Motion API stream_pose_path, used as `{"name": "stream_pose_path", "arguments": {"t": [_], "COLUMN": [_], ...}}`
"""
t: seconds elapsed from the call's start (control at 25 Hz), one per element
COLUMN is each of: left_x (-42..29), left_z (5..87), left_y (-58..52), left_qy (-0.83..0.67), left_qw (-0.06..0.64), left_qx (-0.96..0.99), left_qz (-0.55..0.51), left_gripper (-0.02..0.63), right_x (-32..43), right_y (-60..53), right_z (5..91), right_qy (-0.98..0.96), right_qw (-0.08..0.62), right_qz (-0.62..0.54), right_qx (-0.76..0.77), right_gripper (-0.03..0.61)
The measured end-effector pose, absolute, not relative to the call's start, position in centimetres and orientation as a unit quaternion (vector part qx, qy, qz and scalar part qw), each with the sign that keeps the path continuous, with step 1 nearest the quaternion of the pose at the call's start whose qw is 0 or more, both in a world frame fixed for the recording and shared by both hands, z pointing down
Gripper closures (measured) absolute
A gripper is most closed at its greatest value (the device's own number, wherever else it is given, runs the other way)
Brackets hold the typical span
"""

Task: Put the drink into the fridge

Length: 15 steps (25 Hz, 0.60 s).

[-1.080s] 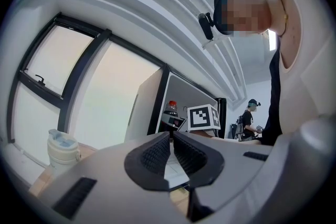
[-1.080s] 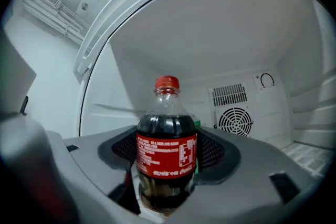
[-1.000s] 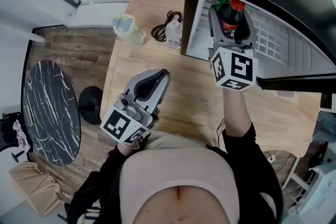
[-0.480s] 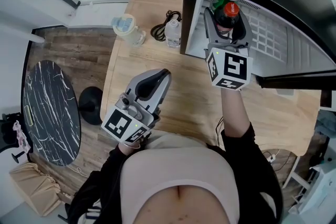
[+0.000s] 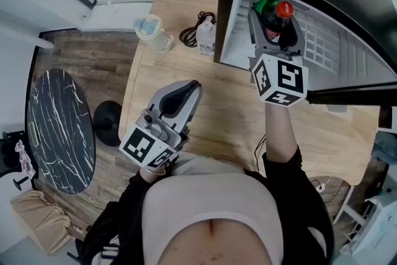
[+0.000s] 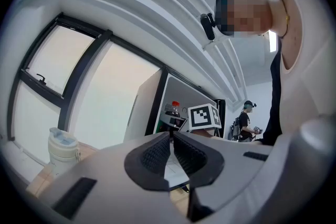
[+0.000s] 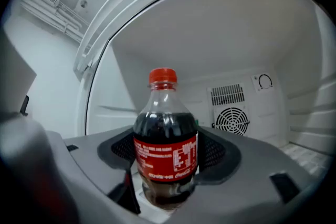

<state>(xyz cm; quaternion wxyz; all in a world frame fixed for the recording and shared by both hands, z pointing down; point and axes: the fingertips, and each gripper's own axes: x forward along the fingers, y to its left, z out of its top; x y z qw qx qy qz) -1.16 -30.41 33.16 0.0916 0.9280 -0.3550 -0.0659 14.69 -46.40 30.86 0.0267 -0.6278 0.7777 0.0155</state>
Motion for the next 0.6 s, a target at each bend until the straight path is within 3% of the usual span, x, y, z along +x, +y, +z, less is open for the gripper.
{"name": "stream_pose_path", "arguments": {"t": [0.6], "left_x": [-1.2], "left_z": [33.3], "left_y": [-30.1], "left_qy": [-0.361], "left_qw": [0.093], "left_qx": [0.926], "left_qz": [-0.067], "left_gripper": [0.586], "right_x": [14.0], "right_y": [-47.6], "right_z": [31.7], "right_qy": [0.808], "right_qw": [-0.002], "right_qz": [-0.056], "right_qx": [-0.586], "right_gripper": [0.253]}}
